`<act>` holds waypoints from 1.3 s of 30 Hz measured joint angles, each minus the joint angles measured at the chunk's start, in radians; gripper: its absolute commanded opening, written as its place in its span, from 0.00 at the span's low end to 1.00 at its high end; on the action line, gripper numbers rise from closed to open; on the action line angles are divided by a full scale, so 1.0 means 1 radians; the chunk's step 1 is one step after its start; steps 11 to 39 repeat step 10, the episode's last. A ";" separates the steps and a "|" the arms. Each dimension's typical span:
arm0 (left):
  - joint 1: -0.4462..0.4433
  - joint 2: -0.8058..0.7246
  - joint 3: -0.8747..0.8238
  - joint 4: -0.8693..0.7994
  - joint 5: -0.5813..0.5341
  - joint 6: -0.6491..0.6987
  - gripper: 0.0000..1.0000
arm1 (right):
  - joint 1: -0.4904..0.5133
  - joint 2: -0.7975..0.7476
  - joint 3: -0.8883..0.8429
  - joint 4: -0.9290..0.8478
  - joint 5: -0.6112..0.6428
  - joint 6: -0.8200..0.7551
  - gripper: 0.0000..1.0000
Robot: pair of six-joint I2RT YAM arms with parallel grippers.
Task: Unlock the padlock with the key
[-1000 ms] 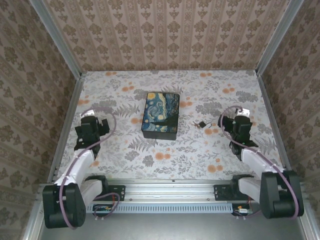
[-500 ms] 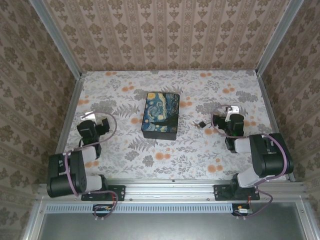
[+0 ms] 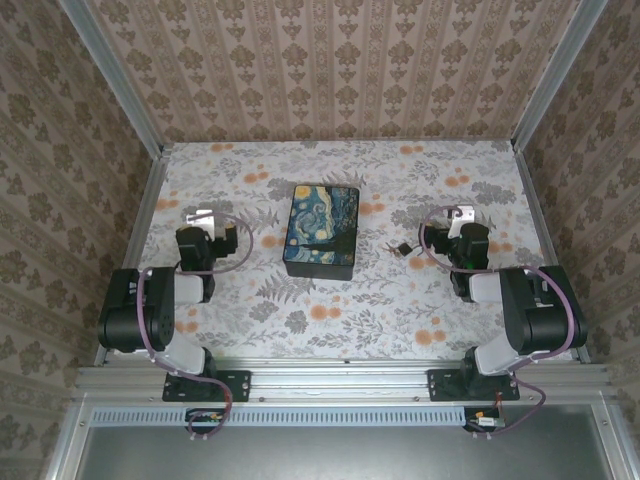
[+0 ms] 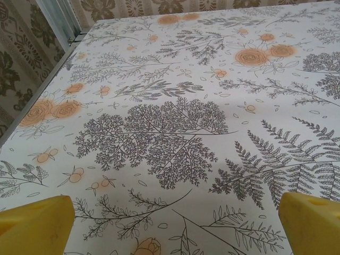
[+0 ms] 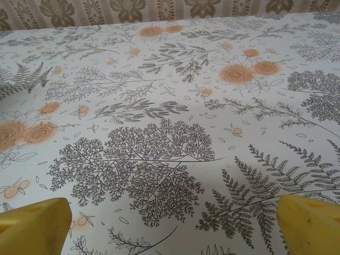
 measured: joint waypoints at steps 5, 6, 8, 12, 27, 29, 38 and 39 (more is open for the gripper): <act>0.002 0.000 0.000 -0.003 0.008 0.003 1.00 | 0.000 0.000 0.000 0.000 0.000 0.000 1.00; 0.002 0.000 0.000 -0.005 0.011 0.003 1.00 | 0.000 0.000 0.000 0.000 0.000 0.000 1.00; 0.003 0.000 0.000 -0.008 0.019 0.003 1.00 | 0.000 0.000 0.000 0.000 0.000 0.000 1.00; 0.007 0.000 0.000 -0.007 0.028 0.004 1.00 | 0.000 0.000 0.000 0.000 0.000 0.000 1.00; 0.007 0.000 0.000 -0.007 0.028 0.004 1.00 | 0.000 0.000 0.000 0.000 0.000 0.000 1.00; 0.007 0.000 0.000 -0.007 0.028 0.004 1.00 | 0.000 0.000 0.000 0.000 0.000 0.000 1.00; 0.007 0.000 0.000 -0.007 0.028 0.004 1.00 | 0.000 0.000 0.000 0.000 0.000 0.000 1.00; 0.007 0.000 0.000 -0.007 0.028 0.004 1.00 | 0.000 0.000 0.000 0.000 0.000 0.000 1.00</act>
